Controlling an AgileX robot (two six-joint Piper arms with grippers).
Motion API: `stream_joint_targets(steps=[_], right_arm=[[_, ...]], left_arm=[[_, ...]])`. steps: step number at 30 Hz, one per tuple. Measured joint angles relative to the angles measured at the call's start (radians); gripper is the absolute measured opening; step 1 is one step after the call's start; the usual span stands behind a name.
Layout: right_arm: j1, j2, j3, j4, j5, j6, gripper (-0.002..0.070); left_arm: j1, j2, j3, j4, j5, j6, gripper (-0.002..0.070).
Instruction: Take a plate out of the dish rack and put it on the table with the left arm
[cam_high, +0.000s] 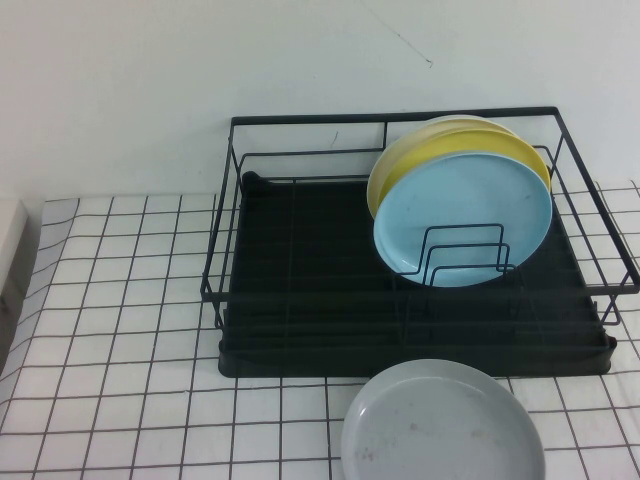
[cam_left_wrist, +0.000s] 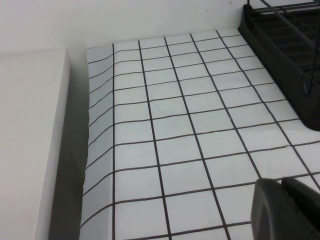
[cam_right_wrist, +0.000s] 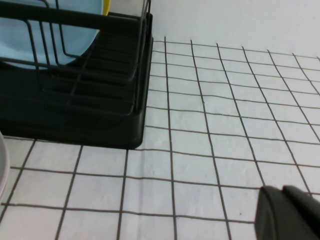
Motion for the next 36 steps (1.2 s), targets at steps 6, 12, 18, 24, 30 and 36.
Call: stream_joint_targets(steps=[6, 12, 18, 24, 30, 36], right_arm=[[0.0, 0.0, 0.0, 0.0, 0.0, 0.0, -0.0004], [0.0, 0.0, 0.0, 0.0, 0.0, 0.0, -0.0004], [0.0, 0.0, 0.0, 0.0, 0.0, 0.0, -0.0004], [0.0, 0.0, 0.0, 0.0, 0.0, 0.0, -0.0004], [0.0, 0.0, 0.0, 0.0, 0.0, 0.0, -0.0004], [0.0, 0.0, 0.0, 0.0, 0.0, 0.0, -0.0004]], left_arm=[[0.0, 0.0, 0.0, 0.0, 0.0, 0.0, -0.0003], [0.0, 0.0, 0.0, 0.0, 0.0, 0.0, -0.0003], [0.0, 0.0, 0.0, 0.0, 0.0, 0.0, -0.0003], [0.0, 0.0, 0.006, 0.023, -0.06, 0.004, -0.0003], [0.0, 0.0, 0.008, 0.028, -0.379, 0.006, -0.0003], [0.0, 0.0, 0.008, 0.033, -0.712, 0.006, -0.0003]])
